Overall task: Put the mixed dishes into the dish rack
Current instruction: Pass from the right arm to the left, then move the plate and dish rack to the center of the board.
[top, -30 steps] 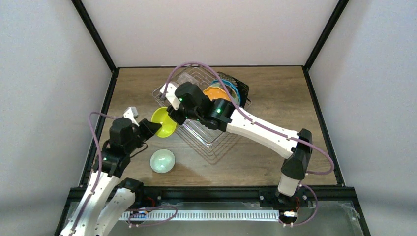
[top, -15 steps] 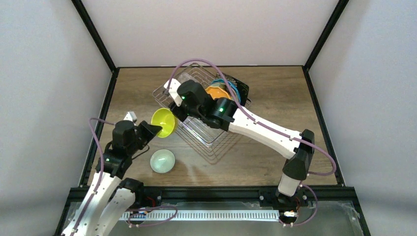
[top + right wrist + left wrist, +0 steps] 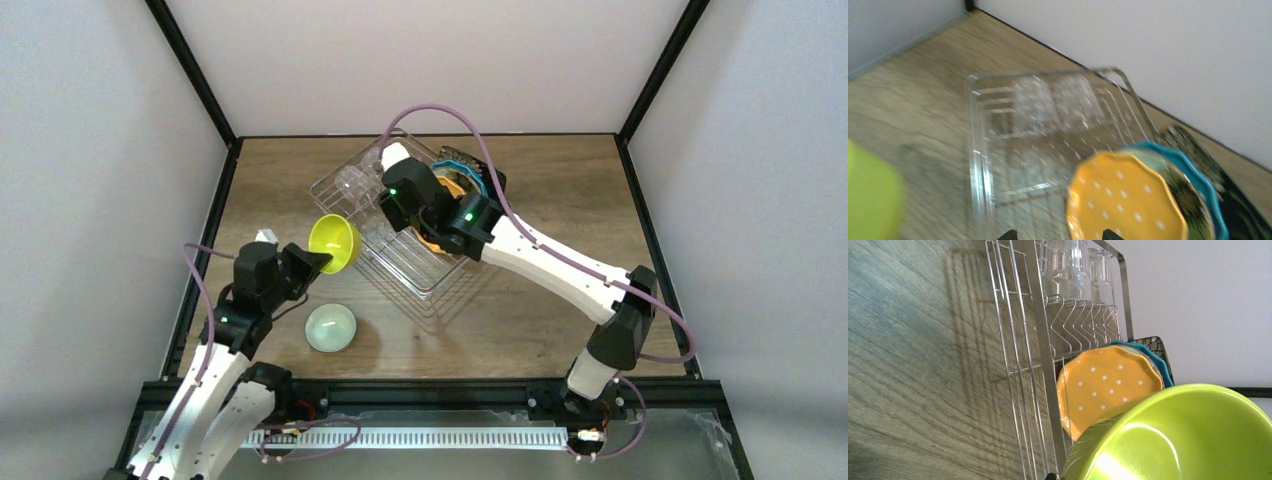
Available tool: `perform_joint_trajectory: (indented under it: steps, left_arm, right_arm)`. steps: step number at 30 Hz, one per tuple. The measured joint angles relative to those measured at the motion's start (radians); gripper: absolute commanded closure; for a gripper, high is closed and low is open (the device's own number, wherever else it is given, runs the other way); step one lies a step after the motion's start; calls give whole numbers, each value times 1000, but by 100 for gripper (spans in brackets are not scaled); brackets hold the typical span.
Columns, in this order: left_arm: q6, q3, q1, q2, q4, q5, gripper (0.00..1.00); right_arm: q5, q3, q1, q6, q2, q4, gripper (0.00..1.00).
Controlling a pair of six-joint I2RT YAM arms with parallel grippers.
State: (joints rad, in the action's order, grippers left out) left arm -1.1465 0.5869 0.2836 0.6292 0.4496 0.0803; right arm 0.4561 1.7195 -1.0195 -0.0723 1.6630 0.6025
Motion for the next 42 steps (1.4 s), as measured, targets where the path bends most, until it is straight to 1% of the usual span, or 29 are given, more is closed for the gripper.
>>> perform_joint_trajectory:
  steps: [4, 7, 15, 19, 27, 36, 42]
  left_arm:
    - [-30, -2, 0, 6, -14, 4, 97]
    - [-47, -12, 0, 6, -31, 10, 97]
    - [-70, -28, 0, 4, -53, 19, 97]
    - [-77, -29, 0, -3, -58, 21, 97]
    - [-80, -34, 0, -10, -60, 31, 97]
    - [-80, -34, 0, -19, -59, 34, 97]
    - [-80, -34, 0, -19, -59, 37, 97]
  right_arm:
    - [90, -57, 60, -129, 0, 97, 2]
    - [129, -96, 106, -243, -1, 171, 2]
    - [120, -218, 212, -518, -5, 309, 4]
    - [115, -228, 226, -616, -5, 364, 6]
    - [98, -228, 226, -764, 21, 427, 13]
    - [63, -243, 227, -869, 87, 448, 15]
    - [43, -280, 243, -898, 87, 433, 24]
